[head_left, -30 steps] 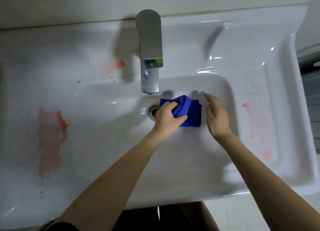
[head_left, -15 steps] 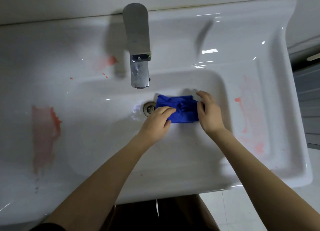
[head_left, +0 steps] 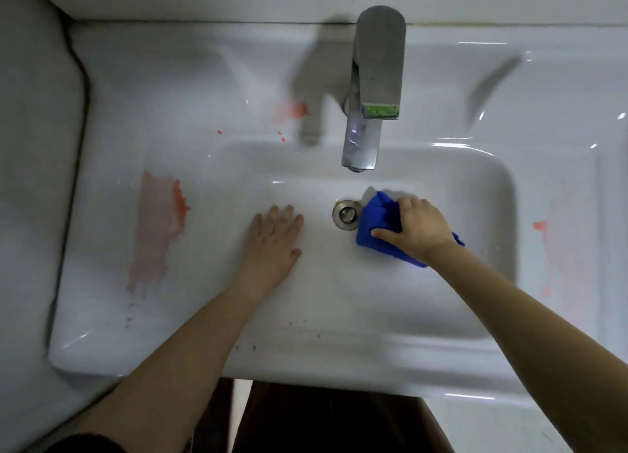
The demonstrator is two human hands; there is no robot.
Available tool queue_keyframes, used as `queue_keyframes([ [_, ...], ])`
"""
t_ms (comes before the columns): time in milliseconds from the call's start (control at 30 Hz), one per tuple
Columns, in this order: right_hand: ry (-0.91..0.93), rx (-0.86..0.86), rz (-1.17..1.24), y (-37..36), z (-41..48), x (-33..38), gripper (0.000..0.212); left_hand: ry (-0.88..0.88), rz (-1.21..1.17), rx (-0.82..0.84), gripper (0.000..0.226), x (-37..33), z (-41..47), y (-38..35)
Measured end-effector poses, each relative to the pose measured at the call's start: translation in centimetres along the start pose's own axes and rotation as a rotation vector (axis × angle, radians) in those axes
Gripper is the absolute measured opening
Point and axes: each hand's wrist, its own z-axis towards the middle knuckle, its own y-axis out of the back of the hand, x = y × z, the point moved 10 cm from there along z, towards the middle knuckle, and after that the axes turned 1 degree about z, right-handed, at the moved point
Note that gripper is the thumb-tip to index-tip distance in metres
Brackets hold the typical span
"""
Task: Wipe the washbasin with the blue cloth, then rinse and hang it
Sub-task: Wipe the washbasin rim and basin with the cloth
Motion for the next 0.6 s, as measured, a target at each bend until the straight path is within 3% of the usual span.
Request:
queue_keyframes([
  [133,-0.234,0.059,0.361,-2.0,-2.1,-1.4,0.049,0.021,0.013,0.081,0.068,-0.4,0.3,-0.1],
  [267,-0.217,-0.053,0.567,-0.9,-3.6,-0.6,0.043,0.033,-0.203,0.103,0.058,0.1,0.5,2.2],
  [367,-0.213,-0.042,0.671,-0.2,-4.4,0.8,0.037,0.082,-0.457,-0.036,0.047,1.6,-0.6,5.8],
  [600,-0.121,0.006,1.018,1.8,-4.3,9.1,0.026,0.221,-0.549,-0.462,0.039,8.8,-9.1,13.0],
])
